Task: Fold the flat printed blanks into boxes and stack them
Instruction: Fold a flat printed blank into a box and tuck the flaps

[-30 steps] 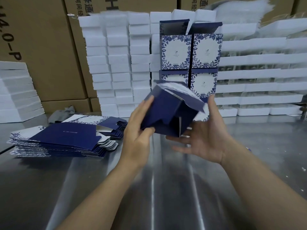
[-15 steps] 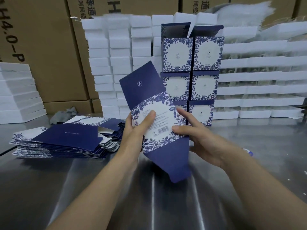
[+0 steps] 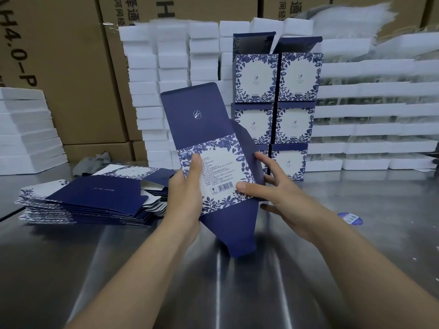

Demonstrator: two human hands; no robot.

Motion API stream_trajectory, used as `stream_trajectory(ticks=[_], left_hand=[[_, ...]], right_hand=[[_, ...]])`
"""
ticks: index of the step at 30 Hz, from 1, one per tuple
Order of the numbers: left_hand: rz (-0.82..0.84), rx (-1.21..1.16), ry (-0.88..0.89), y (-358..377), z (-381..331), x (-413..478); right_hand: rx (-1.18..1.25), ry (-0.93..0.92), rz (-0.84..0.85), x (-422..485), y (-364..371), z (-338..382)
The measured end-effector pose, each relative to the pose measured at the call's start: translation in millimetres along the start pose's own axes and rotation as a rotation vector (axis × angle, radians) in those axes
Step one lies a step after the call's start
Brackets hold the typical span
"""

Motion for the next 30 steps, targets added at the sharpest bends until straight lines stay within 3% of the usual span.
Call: stream_trajectory(ticks=[7, 14, 19, 22, 26, 30], left_hand=[[-0.104, 0.102, 0.023, -6.4, -1.0, -2.0], [0.01, -0.036, 0.039, -0.4, -5.4, -1.5], [0.087, 0.073, 0.044, 9.2, -9.6, -7.1], [0.158, 0.117, 0.042, 17.4, -6.8, -5.7], [0.068, -0.019, 0.073, 3.5, -9.4, 1.7], [0.015, -0.207, -0.126, -11.8, -0.5, 3.9]], right_hand=[[-0.004, 0.004, -0.023, -0.8, 0.1, -0.6], [0.037, -0.16, -0.091, 0.6, 1.8, 13.8], [-0.277, -0.289, -0.267, -9.9, 8.8, 30.4], [-0.3, -0.313, -0.224, -11.7, 20.4, 34.6], [-0.163, -0.393, -0.213, -12.9, 23.9, 46.3], [-0.084, -0.407, -0.331, -19.2, 11.0, 51.9]])
Point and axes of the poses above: each hand's wrist, its own x-axis towards the middle knuckle, its own y-axis out of the palm, z = x × y, the point moved 8 cm from there along x, towards the middle knuckle, and after that the axes turned 10 degrees about z, right-handed, at the moved point
